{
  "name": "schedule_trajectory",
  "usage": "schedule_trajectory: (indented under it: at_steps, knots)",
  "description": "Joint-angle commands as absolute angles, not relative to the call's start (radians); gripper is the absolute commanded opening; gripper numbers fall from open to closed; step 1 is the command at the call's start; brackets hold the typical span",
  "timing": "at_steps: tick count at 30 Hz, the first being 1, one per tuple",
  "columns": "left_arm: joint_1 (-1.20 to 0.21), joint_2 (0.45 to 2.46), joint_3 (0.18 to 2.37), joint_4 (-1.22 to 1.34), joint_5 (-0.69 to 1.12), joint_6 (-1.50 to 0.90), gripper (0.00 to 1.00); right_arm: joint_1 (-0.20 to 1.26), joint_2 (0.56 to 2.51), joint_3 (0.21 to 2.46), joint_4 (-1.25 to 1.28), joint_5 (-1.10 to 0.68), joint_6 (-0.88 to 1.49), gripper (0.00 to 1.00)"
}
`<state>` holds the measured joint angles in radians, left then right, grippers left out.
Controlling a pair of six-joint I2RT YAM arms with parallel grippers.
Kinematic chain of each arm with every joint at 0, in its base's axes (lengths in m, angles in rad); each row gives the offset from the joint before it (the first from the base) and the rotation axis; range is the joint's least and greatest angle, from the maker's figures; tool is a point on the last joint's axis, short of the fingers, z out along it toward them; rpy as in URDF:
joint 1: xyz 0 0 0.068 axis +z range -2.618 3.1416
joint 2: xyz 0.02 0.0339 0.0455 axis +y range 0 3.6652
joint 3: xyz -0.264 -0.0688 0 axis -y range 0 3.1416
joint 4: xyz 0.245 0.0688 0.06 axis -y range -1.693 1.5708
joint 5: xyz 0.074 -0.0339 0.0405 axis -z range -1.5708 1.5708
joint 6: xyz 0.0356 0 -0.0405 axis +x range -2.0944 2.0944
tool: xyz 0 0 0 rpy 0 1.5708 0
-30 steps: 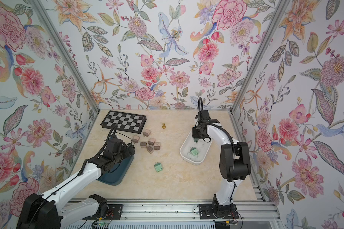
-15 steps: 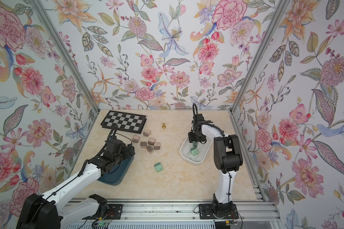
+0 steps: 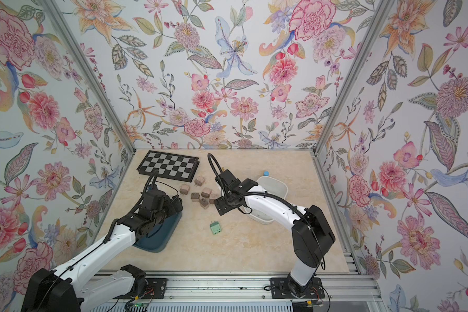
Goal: Place the plugs by color into the storage box
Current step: Pick up the plug from the center of the board.
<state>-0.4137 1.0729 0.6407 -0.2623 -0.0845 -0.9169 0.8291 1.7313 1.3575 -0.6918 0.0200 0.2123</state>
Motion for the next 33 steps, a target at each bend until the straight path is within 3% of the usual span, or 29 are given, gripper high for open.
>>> schedule_trajectory:
  at_steps: [1, 12, 19, 25, 33]
  knots:
    - [-0.422, 1.051, 0.634, -0.291, -0.11, -0.93, 0.98, 0.882, 1.798, 1.342, -0.703, -0.002, 0.306, 0.87]
    - [-0.422, 1.017, 0.614, -0.308, -0.107, -0.933, 0.99, 0.94, 1.937, 1.356, -0.615, -0.053, 0.355, 0.84]
    - [-0.423, 1.02, 0.603, -0.296, -0.105, -0.94, 0.99, 0.947, 1.975, 1.339, -0.598, -0.076, 0.354, 0.65]
    - [-0.422, 1.022, 0.598, -0.29, -0.104, -0.939, 0.99, 0.939, 1.95, 1.333, -0.594, -0.068, 0.351, 0.39]
    - [-0.422, 1.015, 0.591, -0.295, -0.107, -0.94, 0.99, 0.778, 1.779, 1.321, -0.612, -0.065, 0.306, 0.33]
